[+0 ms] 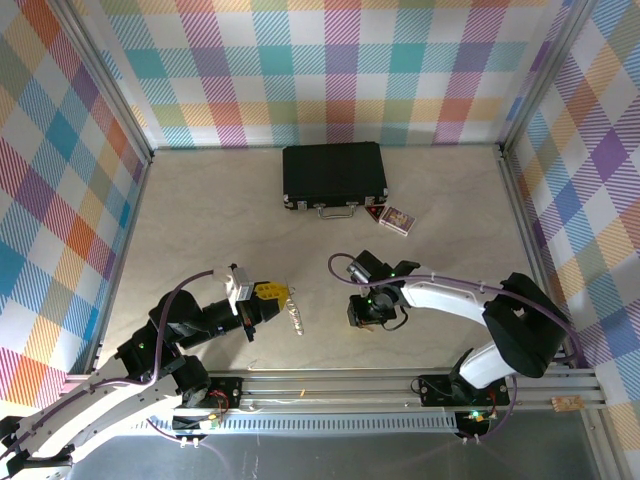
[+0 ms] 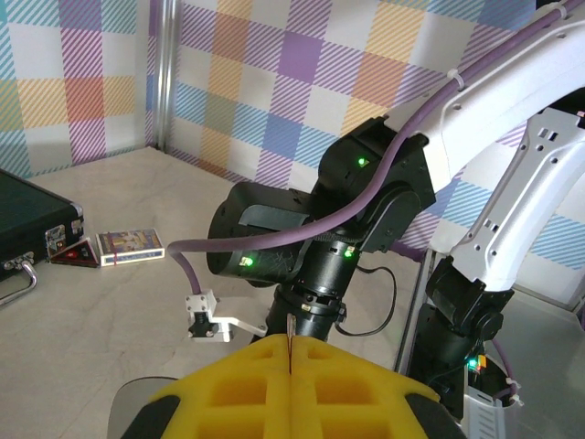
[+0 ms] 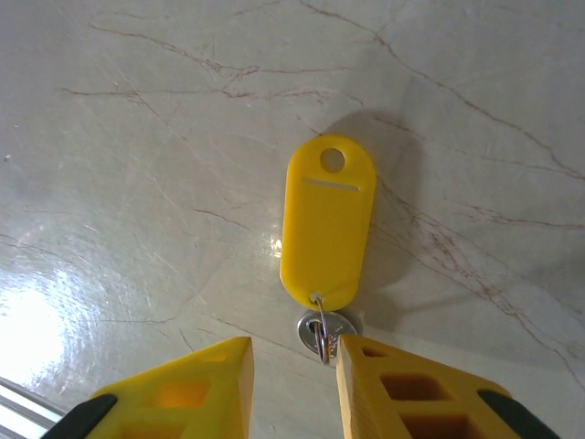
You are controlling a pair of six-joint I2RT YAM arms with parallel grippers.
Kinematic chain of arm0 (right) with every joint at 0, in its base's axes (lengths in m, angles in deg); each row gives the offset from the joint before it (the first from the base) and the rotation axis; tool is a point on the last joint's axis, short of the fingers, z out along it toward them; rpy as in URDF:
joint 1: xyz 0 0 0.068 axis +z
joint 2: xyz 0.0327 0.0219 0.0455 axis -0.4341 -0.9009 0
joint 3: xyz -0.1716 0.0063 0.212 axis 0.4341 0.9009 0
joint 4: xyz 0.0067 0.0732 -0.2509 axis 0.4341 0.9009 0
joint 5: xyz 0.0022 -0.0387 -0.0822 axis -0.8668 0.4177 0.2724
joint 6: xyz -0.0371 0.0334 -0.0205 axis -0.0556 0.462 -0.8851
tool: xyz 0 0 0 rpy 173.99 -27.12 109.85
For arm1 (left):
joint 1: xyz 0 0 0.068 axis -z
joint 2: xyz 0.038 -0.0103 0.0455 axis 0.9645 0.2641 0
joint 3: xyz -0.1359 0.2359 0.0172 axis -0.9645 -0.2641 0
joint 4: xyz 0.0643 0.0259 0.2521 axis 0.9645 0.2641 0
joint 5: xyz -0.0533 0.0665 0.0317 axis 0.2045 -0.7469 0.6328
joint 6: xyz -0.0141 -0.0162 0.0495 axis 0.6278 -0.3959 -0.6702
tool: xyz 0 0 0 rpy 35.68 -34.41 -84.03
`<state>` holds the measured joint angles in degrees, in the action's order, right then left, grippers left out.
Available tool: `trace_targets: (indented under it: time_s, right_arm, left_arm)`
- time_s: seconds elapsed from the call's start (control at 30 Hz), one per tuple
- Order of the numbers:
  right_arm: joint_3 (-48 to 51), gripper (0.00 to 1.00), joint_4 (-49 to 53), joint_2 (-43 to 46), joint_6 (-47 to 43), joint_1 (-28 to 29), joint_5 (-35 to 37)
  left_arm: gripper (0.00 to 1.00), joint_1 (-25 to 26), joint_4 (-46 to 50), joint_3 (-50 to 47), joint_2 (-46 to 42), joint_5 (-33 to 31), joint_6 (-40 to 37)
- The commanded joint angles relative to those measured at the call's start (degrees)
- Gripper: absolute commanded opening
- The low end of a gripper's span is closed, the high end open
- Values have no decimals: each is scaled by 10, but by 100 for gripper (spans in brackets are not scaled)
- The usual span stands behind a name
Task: Put the keys on the keyring
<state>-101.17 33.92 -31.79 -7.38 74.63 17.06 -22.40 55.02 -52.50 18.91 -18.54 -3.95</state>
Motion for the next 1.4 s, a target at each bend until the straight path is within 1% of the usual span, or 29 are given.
trace_targets:
  time_s: [0.0, 0.4, 0.6, 0.67, 0.77, 0.83, 0.93, 1.03, 1.13, 1.27, 1.37]
  right_arm:
    - [10, 29, -11, 5, 10, 6, 10]
    - [7, 16, -13, -2, 5, 10, 29]
    - [3, 5, -2, 2, -4, 14, 40]
    - [2, 3, 6, 9, -8, 14, 40]
    - [-2, 0, 42, 20, -14, 14, 34]
    - [-17, 0, 95, 15, -22, 14, 29]
    - [-62, 0, 188, -19, -48, 14, 17]
    - [-91, 0, 253, -50, -64, 14, -16]
    - [-124, 0, 327, -86, -92, 14, -15]
    - [-132, 0, 363, -115, -112, 13, -28]
    - [-129, 0, 359, -130, -125, 10, -20]
  left_arm:
    - [0, -8, -44, 7, -5, 6, 7]
    - [0, -10, -39, 6, -11, 4, 8]
    - [0, -10, -37, 5, -14, 2, 8]
    - [0, -9, -30, 8, -12, -1, 5]
    - [0, -10, -26, 9, -14, -2, 4]
    - [0, -10, -24, 7, -17, -5, 3]
    - [0, -9, -11, 9, -18, -14, -1]
    - [0, -9, 6, 15, -18, -29, -8]
    - [0, -8, 24, 23, -14, -40, -16]
    - [0, -6, 27, 19, -14, -48, -17]
    - [0, -4, 17, 14, -11, -44, -20]
